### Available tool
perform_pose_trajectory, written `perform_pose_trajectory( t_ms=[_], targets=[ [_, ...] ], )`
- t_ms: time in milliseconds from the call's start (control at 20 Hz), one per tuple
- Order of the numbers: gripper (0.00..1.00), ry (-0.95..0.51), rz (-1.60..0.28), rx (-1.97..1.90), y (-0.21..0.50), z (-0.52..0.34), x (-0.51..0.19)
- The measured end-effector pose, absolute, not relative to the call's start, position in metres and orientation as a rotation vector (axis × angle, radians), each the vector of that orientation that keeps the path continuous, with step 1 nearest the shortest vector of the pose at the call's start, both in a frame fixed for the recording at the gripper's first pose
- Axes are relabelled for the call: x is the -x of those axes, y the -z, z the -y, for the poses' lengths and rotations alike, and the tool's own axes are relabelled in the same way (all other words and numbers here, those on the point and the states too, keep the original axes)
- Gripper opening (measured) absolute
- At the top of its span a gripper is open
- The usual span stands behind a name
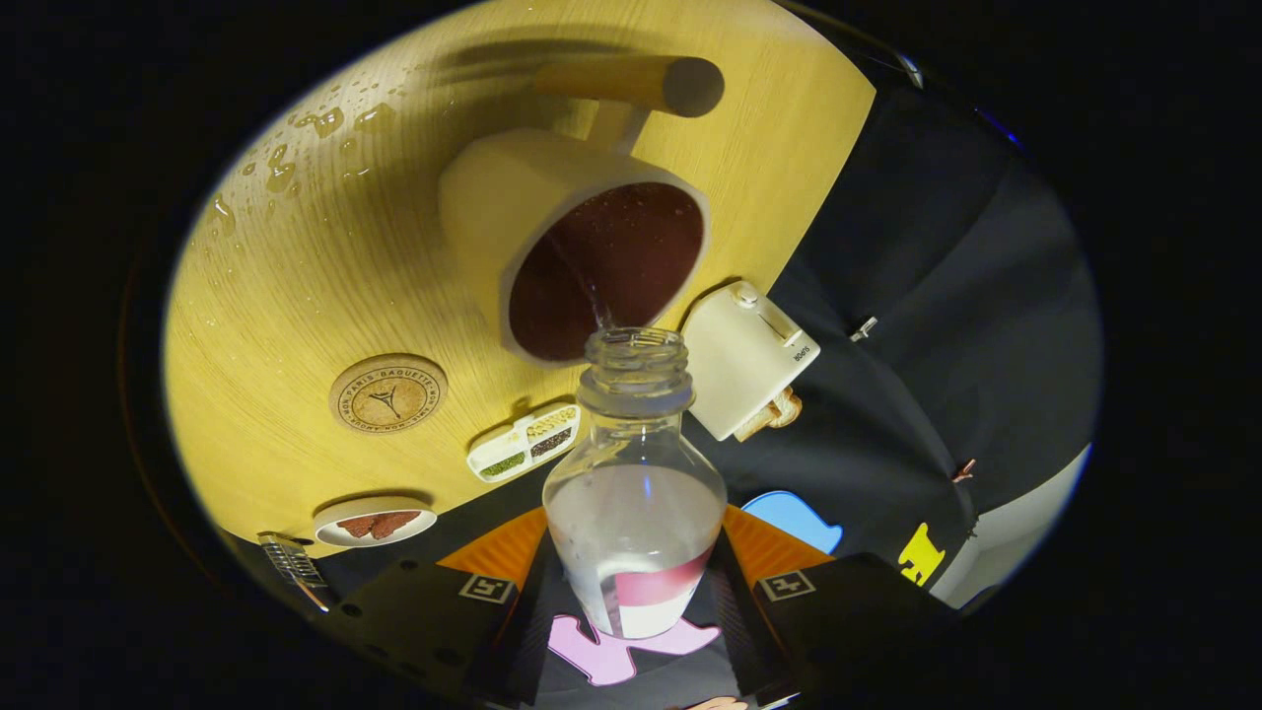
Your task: Take the bottle from table, then pour the juice into the cup, finally place the bottle on the coaster
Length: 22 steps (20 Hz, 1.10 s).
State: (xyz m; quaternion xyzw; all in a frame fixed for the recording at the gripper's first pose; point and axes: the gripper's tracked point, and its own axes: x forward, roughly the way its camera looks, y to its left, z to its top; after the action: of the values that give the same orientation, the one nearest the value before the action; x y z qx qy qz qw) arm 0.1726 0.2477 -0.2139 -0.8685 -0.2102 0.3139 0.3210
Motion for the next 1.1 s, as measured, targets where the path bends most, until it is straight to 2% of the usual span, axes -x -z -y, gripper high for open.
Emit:
perform_pose_trajectory(
  t_ms=[450,800,1100],
  targets=[
    [0.74,-0.796,0.524,2.281,0.203,-0.244,-0.173],
    [0.74,-0.719,0.477,2.248,0.181,-0.234,-0.178],
    [0.74,-0.693,0.510,2.195,0.161,-0.235,-0.176]
  ],
)
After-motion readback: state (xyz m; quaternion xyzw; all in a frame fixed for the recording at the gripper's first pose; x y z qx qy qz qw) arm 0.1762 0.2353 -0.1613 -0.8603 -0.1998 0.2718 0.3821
